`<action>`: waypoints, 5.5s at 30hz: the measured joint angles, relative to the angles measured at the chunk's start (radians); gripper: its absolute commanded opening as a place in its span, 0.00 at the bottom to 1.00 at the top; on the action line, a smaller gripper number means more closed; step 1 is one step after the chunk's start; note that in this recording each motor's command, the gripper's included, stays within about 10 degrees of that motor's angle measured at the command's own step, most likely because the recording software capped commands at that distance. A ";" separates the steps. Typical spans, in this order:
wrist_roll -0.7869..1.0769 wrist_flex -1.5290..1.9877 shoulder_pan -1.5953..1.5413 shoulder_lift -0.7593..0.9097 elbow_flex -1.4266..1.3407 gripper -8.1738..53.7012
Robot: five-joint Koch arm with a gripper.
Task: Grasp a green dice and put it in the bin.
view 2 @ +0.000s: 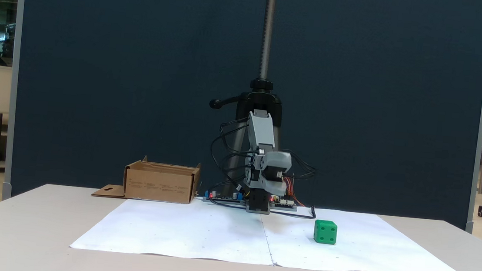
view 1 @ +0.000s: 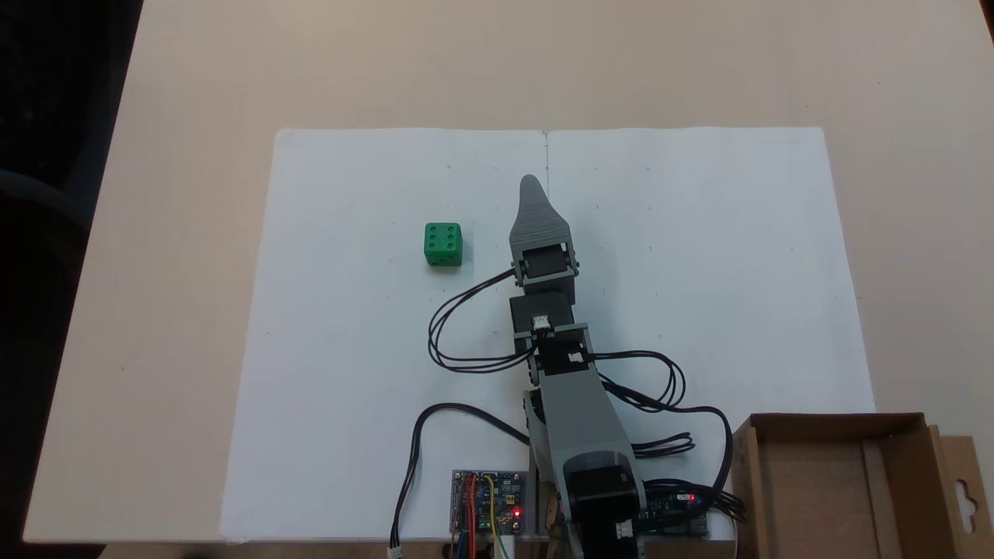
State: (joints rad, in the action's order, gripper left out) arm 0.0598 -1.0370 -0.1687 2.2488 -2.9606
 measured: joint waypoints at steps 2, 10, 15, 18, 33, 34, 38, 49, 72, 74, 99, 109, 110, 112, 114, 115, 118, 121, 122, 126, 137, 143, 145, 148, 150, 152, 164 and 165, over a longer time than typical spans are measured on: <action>0.000 0.084 0.003 0.000 0.025 0.73; 0.000 0.445 0.020 0.000 0.209 0.81; 0.000 0.773 0.035 0.000 0.511 0.84; 0.000 0.965 0.012 0.000 0.543 0.84; -0.150 1.769 -0.143 -0.098 1.046 0.85; -0.170 1.819 -0.158 -0.138 1.072 0.86; -0.249 2.016 -0.202 -0.295 1.177 0.87; -0.419 2.255 -0.318 -0.532 1.344 0.86; -0.624 2.255 -0.351 -0.877 1.698 0.85; -0.640 2.255 -0.362 -0.877 1.697 0.85; -0.779 2.229 -0.459 -0.986 1.698 0.86; -0.825 2.172 -0.459 -1.088 1.701 0.86; -0.827 2.166 -0.459 -1.091 1.700 0.86; -0.827 2.163 -0.459 -1.088 1.701 0.86; -0.825 2.163 -0.468 -1.097 1.701 0.87; -0.827 2.163 -0.469 -1.106 1.700 0.87; -0.825 2.163 -0.476 -1.124 1.700 0.87; -0.827 2.164 -0.486 -1.149 1.701 0.87; -0.827 2.163 -0.488 -1.158 1.700 0.87; -0.827 2.164 -0.491 -1.180 1.700 0.87; -0.827 2.163 -0.508 -1.197 1.700 0.87; -0.827 2.161 -0.518 -1.209 1.700 0.87; -0.827 2.161 -0.512 -1.210 1.700 0.87; -0.827 2.161 -0.511 -1.210 1.700 0.87; -0.825 2.161 -0.511 -1.209 1.701 0.87; -0.827 2.161 -0.511 -1.210 1.700 0.88; -0.827 2.161 -0.511 -1.209 1.700 0.88; -0.827 2.161 -0.511 -1.209 1.700 0.88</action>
State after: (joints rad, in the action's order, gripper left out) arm -0.7670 1.1244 -0.6796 1.0400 -1.2609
